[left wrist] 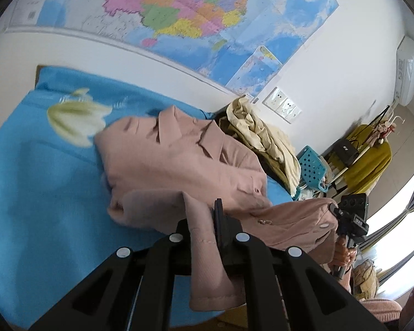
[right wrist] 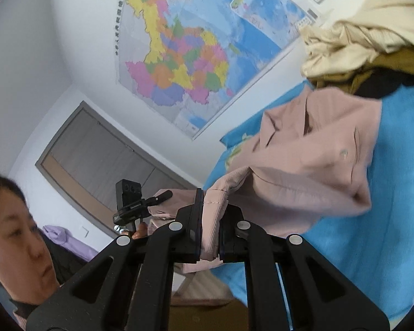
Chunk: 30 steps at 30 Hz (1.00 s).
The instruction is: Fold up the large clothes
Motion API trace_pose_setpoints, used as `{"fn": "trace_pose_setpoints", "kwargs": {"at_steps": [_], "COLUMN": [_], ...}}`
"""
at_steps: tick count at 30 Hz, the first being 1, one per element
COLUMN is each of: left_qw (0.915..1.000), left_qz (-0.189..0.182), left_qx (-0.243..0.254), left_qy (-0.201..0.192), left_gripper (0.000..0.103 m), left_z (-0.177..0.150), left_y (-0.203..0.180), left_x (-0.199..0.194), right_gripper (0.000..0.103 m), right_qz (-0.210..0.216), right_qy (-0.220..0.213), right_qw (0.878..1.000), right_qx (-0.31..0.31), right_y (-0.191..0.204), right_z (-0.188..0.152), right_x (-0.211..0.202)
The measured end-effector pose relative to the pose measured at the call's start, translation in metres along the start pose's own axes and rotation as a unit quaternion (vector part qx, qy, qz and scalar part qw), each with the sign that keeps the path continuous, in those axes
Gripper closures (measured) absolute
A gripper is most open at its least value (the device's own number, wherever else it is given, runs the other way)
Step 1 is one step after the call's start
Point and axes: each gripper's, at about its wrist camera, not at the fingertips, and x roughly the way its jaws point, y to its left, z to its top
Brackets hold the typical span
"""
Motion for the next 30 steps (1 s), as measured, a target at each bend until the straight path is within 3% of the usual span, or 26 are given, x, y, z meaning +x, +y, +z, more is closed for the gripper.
{"fn": "trace_pose_setpoints", "kwargs": {"at_steps": [8, 18, 30], "left_qw": [1.0, 0.9989, 0.9937], "left_qz": [0.006, 0.039, 0.069], "left_qx": [0.007, -0.011, -0.055], "left_qy": [-0.001, 0.025, 0.068], "left_gripper": [0.097, 0.097, 0.097], "left_z": [0.06, 0.126, 0.164], "left_y": [-0.001, 0.017, 0.057], "left_x": [0.017, 0.074, 0.133], "right_gripper": [0.095, 0.094, 0.094], "right_qz": [-0.019, -0.045, -0.095], "right_qy": [-0.01, -0.019, -0.005], "right_qw": [1.0, 0.997, 0.99], "right_qx": [0.014, 0.052, 0.104], "right_y": [-0.008, -0.043, -0.1], "right_z": [0.057, 0.112, 0.153], "right_x": [0.02, 0.053, 0.097]}}
